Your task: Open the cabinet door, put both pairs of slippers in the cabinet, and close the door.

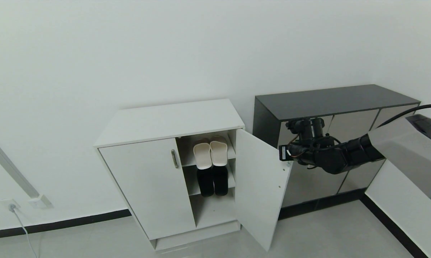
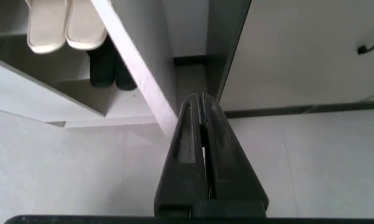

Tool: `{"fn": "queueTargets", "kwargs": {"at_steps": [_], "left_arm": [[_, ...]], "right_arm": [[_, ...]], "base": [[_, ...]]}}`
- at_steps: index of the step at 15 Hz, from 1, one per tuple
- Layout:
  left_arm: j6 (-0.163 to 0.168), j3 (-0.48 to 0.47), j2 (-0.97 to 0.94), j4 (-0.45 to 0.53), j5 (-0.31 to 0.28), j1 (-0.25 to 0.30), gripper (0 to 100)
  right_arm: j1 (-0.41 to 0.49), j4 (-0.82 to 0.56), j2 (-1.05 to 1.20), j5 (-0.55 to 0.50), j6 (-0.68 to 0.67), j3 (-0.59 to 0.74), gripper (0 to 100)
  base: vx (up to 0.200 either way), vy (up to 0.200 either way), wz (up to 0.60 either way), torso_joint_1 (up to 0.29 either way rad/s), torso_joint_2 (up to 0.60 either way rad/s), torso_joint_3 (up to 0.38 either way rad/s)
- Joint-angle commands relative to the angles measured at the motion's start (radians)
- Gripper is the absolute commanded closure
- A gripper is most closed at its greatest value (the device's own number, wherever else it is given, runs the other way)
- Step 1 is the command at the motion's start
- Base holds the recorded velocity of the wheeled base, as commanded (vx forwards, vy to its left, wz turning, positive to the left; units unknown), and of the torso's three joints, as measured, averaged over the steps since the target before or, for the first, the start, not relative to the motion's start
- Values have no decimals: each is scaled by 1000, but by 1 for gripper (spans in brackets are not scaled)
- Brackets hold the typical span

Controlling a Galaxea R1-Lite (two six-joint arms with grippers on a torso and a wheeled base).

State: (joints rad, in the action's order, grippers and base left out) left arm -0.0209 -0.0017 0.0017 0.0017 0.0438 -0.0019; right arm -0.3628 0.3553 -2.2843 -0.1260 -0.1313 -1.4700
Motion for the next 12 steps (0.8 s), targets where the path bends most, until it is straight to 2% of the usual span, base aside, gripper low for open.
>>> {"fn": "queueTargets", "kwargs": {"at_steps": [1,4,8,12], "left_arm": [[-2,0,1,0,1,0,100],[-1,0,1,0,1,-1,100],[-1,0,1,0,1,-1,100],[-2,0,1,0,1,0,100]], "right_arm": [[-12,1,22,2,1,25,100],[-48,2,58,2,1,74,100],[-165,10,111,5,-4,169,100],[-202,24,158,14,-13,194,100]], "base": [[0,0,0,0,0,0],[0,0,0,0,0,0],[0,0,0,0,0,0],[0,0,0,0,0,0]]}}
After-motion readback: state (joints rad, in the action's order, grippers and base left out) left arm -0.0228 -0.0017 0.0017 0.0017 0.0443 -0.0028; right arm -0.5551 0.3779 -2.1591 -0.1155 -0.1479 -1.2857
